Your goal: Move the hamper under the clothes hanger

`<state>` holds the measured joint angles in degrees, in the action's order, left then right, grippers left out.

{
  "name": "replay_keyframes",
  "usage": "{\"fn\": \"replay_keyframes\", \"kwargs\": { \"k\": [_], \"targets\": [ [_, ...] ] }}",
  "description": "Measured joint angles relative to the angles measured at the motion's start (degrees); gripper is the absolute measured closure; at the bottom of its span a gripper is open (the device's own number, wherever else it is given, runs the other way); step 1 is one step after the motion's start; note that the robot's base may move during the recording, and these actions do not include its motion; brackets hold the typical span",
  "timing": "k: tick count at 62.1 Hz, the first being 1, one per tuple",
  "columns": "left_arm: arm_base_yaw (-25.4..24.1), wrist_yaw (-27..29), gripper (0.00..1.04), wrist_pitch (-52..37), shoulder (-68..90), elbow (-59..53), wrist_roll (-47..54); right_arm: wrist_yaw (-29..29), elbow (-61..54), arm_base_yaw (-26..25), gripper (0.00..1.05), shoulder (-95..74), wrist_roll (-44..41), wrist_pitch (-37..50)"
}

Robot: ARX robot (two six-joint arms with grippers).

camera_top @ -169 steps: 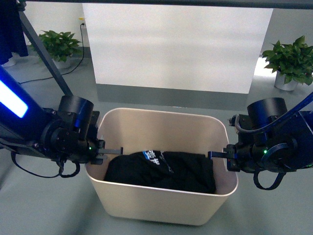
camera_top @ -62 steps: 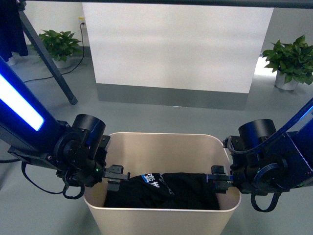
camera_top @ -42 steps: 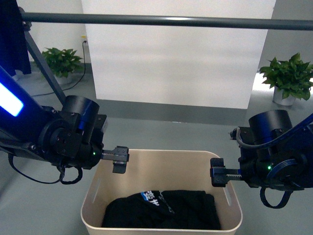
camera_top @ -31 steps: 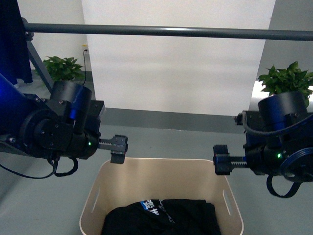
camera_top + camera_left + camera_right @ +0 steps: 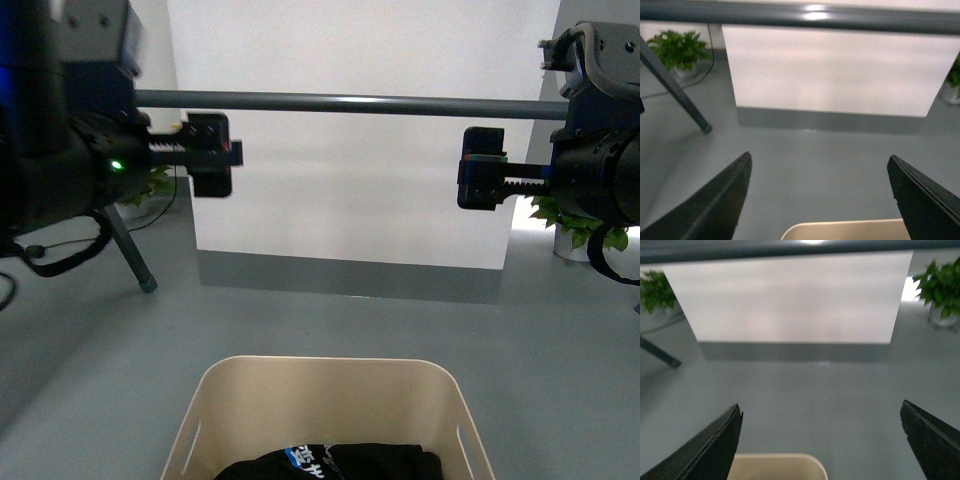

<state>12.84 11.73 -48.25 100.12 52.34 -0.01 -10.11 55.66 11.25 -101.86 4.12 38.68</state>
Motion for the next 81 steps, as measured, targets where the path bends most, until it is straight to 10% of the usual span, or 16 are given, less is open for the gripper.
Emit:
{"fn": "replay_keyframes", "kwargs": {
  "k": [28,33,81],
  "targets": [
    [-5.7,-5.1,1.02,-9.4,-19.3,-29.5,-0.1,3.8,-30.1,-4.8,0.88,15.9,-3.9,21.2],
    [-6.7,-5.9,1.01,-9.6,-22.5,-33.1,-0.1,4.6,-34.1,-5.6,1.04,19.2,-4.0,21.5],
    [-12.7,-11.7,1.01,1.3,-50.5,-50.3,-0.1,10.0,-53.1,-11.2,1.03,48.4,-4.1,11.2]
  ]
}}
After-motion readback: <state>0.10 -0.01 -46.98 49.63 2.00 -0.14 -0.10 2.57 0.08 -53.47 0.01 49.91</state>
